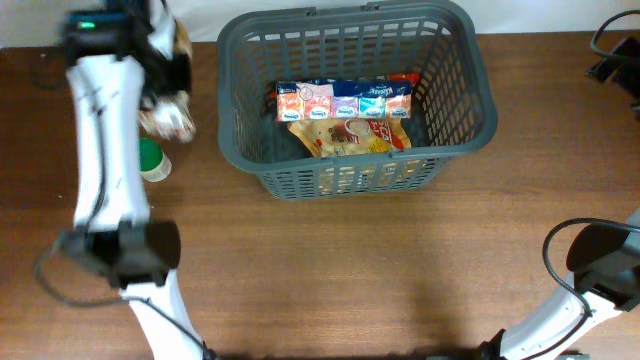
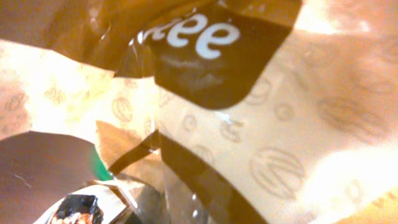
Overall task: Pack container
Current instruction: 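Lift the gold pouch into the basket and release it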
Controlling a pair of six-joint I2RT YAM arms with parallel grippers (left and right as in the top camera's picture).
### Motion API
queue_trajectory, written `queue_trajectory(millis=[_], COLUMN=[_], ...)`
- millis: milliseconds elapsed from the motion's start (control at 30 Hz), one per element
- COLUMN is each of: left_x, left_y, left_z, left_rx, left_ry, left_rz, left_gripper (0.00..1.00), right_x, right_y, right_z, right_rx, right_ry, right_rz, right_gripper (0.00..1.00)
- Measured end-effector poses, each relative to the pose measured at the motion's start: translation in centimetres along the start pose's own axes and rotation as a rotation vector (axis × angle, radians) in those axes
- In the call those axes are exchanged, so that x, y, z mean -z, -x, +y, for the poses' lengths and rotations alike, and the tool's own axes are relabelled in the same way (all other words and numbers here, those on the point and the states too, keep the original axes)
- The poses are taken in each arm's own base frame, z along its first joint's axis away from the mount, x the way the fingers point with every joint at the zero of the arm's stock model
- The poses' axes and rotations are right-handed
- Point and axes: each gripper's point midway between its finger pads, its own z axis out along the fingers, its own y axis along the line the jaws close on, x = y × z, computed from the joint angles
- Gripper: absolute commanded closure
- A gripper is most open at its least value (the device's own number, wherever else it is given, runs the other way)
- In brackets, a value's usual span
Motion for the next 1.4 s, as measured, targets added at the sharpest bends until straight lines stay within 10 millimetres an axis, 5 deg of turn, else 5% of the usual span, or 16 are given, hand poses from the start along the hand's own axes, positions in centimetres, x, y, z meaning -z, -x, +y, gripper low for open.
queue_trajectory(millis=[67,100,200,233,267,367,500,667,800,900,933,967,1100,1233,1333,1400], left_x=[7.5,12.9,22.5,23.5,23.6,20.2,10.4,0.9,-2.7,-3.5,-3.4,-3.2,-2.6,-1.4,4.5,9.0], left_y=[4.2,5.8,5.9,5.5,5.3,3.6,-0.2,-3.3,-6.3,-8.6,-9.3,-9.7,-10.3,-6.9,-1.7,1.6], left_z=[-0.7,-1.8,-7.3,-9.9,-10.9,-20.2,-30.8,-35.0,-36.1,-36.9,-37.2,-37.5,-38.4,-36.6,-32.8,-28.1], left_rx=[-0.079,-0.155,-0.451,-0.581,-0.631,-0.986,-1.357,-1.484,-1.511,-1.542,-1.556,-1.564,-1.583,-1.489,-1.300,-1.111], left_ry=[0.009,0.015,0.003,-0.016,-0.024,-0.139,-0.272,-0.400,-0.516,-0.591,-0.618,-0.639,-0.670,-0.500,-0.334,-0.232], left_rz=[-0.275,-0.444,-0.707,-0.742,-0.749,-0.722,-0.571,-0.414,-0.301,-0.242,-0.232,-0.231,-0.245,-0.285,-0.422,-0.498], left_gripper=[0.98,0.98,0.98,0.98,0.98,0.98,0.98,0.98,0.98,0.97,0.54,0.01,0.01,0.01,0.01,0.01], right_x=[0.0,0.0,0.0,0.0,0.0,0.0,0.0,0.0,0.0,0.0,0.0,0.0,0.0,0.0,0.0,0.0], right_y=[0.0,0.0,0.0,0.0,0.0,0.0,-0.4,-0.6,-0.6,-0.6,-0.6,-0.6,-0.7,-1.0,-1.1,-1.2], right_z=[0.0,0.0,0.0,0.0,0.0,0.0,-0.1,-0.2,-0.2,-0.2,-0.2,-0.2,-0.2,-0.3,-0.3,-0.3], right_rx=[0.001,0.000,0.000,0.000,0.000,0.000,-0.003,-0.005,-0.005,-0.006,-0.006,-0.004,-0.006,-0.009,-0.010,-0.010], right_ry=[0.000,0.000,0.000,0.000,0.000,0.000,-0.004,-0.007,-0.007,-0.007,-0.007,-0.007,-0.008,-0.011,-0.013,-0.013], right_rz=[0.000,0.000,0.000,0.000,0.000,0.000,0.016,0.025,0.025,0.025,0.025,0.025,0.029,0.040,0.046,0.047], right_gripper=[0.01,0.01,0.01,0.01,0.01,0.01,0.01,0.01,0.01,0.01,0.01,0.01,0.01,0.01,0.02,0.01])
